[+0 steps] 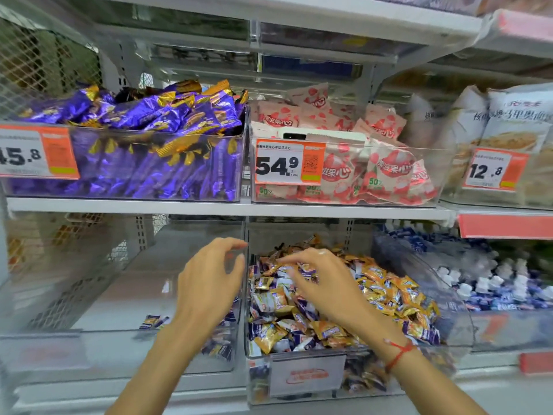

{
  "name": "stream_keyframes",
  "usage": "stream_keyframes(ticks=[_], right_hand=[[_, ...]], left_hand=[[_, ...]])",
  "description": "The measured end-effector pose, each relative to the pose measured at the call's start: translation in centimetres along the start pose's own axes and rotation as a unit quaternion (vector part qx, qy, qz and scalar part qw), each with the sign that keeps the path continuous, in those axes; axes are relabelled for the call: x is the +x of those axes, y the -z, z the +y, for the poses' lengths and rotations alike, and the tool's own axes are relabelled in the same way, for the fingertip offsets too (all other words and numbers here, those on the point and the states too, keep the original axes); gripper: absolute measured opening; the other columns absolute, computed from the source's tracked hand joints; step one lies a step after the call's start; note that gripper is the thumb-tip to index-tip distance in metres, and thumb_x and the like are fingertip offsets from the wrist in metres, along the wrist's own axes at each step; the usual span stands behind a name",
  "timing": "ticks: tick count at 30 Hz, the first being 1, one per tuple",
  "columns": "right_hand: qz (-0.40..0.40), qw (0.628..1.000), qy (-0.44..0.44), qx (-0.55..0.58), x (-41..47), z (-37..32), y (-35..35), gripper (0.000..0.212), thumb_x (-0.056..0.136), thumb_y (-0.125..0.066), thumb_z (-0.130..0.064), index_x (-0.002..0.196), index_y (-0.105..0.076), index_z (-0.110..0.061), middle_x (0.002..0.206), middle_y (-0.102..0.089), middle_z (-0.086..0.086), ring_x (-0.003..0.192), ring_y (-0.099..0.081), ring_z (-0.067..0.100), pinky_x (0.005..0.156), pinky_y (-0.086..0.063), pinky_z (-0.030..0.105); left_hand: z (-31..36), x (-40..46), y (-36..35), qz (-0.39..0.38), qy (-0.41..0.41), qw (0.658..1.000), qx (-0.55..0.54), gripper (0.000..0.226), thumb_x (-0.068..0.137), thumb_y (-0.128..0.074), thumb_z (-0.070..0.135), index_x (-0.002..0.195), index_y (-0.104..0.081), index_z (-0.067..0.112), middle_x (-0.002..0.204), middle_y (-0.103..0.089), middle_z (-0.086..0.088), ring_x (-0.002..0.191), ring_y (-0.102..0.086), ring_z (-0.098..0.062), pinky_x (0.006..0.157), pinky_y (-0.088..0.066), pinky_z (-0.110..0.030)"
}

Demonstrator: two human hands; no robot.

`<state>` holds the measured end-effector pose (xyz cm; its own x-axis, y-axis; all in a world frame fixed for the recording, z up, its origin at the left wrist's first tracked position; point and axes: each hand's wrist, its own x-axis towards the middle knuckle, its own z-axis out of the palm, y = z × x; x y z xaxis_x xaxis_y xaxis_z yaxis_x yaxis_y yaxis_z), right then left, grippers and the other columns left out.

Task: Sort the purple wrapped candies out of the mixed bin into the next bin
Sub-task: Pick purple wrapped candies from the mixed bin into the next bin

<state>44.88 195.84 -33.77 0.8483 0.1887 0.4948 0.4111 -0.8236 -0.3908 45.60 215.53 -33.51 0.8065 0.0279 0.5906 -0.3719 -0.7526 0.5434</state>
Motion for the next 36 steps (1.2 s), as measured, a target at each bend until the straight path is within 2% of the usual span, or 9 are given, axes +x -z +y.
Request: stream_keyframes(ticks=[6, 9, 11, 14, 19, 23, 28, 33, 36], right_hand=[[0.012, 0.986, -0.146, -0.084, -0.7, 7.7, 3.4, 0.028, 0.099, -0.05, -0.022, 0.124, -0.064, -0.025, 0.122, -0.066, -0.004, 0.096, -0.062, 0.008, 0.08, -0.048, 0.028], [-0.084, 0.973, -0.167, -0.138, 0.3, 9.4, 1.8, 0.045, 0.101, -0.043, -0.037, 0.143, -0.044, -0.021, 0.14, -0.053, 0.003, 0.127, -0.049, 0.023, 0.101, -0.041, 0.034], [-0.144, 0.954, -0.176, -0.195, 1.1, 9.7, 0.6, 0.062, 0.097, -0.043, -0.051, 0.148, -0.033, -0.017, 0.145, -0.045, 0.009, 0.134, -0.038, 0.028, 0.107, -0.032, 0.038], [-0.079, 0.96, -0.141, -0.228, 2.2, 9.3, 0.3, 0.055, 0.089, -0.057, -0.056, 0.131, -0.052, -0.021, 0.125, -0.061, 0.003, 0.119, -0.052, 0.024, 0.095, -0.037, 0.035], [-0.064, 0.984, -0.103, -0.134, 1.6, 8.5, 1.7, 0.014, 0.085, -0.071, -0.028, 0.098, -0.076, -0.029, 0.097, -0.074, -0.008, 0.09, -0.065, 0.009, 0.076, -0.046, 0.023], [-0.091, 0.988, -0.117, -0.039, 0.1, 9.3, 4.5, 0.017, 0.085, -0.069, -0.014, 0.093, -0.076, -0.027, 0.081, -0.073, -0.008, 0.075, -0.064, 0.001, 0.077, -0.055, 0.03], [-0.128, 0.982, -0.139, -0.012, -1.4, 9.1, 7.4, 0.014, 0.088, -0.069, -0.018, 0.098, -0.076, -0.023, 0.096, -0.073, -0.004, 0.087, -0.066, 0.009, 0.08, -0.054, 0.029], [-0.197, 0.967, -0.131, -0.097, -2.3, 8.5, 4.2, 0.049, 0.094, -0.058, -0.021, 0.141, -0.047, -0.024, 0.146, -0.045, 0.002, 0.133, -0.041, 0.021, 0.104, -0.039, 0.032], [-0.151, 0.975, -0.122, -0.109, -2.1, 8.7, 3.7, 0.041, 0.088, -0.065, -0.019, 0.128, -0.058, -0.027, 0.132, -0.056, 0.0, 0.123, -0.052, 0.019, 0.092, -0.047, 0.032]], left_hand=[[5.0, -0.4, -6.5, -0.165, -0.093, 0.982, -0.016, 0.035, 0.101, -0.047, 0.026, 0.134, -0.052, 0.032, 0.13, -0.059, 0.012, 0.118, -0.055, -0.009, 0.096, -0.046, -0.03], [4.7, -0.6, -9.5, -0.239, -0.091, 0.962, 0.094, 0.037, 0.102, -0.042, 0.022, 0.138, -0.05, 0.022, 0.119, -0.064, -0.006, 0.108, -0.059, -0.023, 0.086, -0.05, -0.038], [4.2, -0.3, -10.2, -0.237, -0.087, 0.957, 0.142, 0.037, 0.101, -0.043, 0.022, 0.137, -0.051, 0.02, 0.121, -0.062, -0.006, 0.112, -0.056, -0.023, 0.087, -0.049, -0.037], [4.2, 0.3, -10.4, -0.234, -0.088, 0.961, 0.121, 0.045, 0.1, -0.049, 0.027, 0.144, -0.044, 0.021, 0.139, -0.051, -0.005, 0.12, -0.053, -0.023, 0.092, -0.045, -0.035], [3.9, 1.3, -9.3, -0.245, -0.053, 0.965, 0.075, 0.04, 0.091, -0.064, 0.036, 0.128, -0.059, 0.021, 0.116, -0.064, -0.003, 0.105, -0.06, -0.019, 0.084, -0.047, -0.03], [3.6, 1.7, -8.1, -0.249, -0.066, 0.962, 0.092, 0.032, 0.086, -0.067, 0.046, 0.113, -0.061, 0.028, 0.111, -0.066, 0.005, 0.1, -0.061, -0.018, 0.08, -0.049, -0.032], [4.4, 0.8, -7.6, -0.204, -0.086, 0.971, 0.087, 0.029, 0.087, -0.063, 0.05, 0.11, -0.06, 0.032, 0.098, -0.069, 0.006, 0.092, -0.063, -0.015, 0.073, -0.048, -0.031], [4.8, -0.1, -6.8, -0.174, -0.046, 0.984, 0.018, 0.028, 0.088, -0.061, 0.051, 0.111, -0.064, 0.034, 0.101, -0.071, 0.01, 0.077, -0.065, -0.008, 0.067, -0.052, -0.03], [4.5, -0.6, -6.6, -0.169, -0.033, 0.985, -0.021, 0.023, 0.088, -0.061, 0.049, 0.107, -0.063, 0.036, 0.094, -0.071, 0.01, 0.076, -0.067, -0.008, 0.07, -0.056, -0.034]])
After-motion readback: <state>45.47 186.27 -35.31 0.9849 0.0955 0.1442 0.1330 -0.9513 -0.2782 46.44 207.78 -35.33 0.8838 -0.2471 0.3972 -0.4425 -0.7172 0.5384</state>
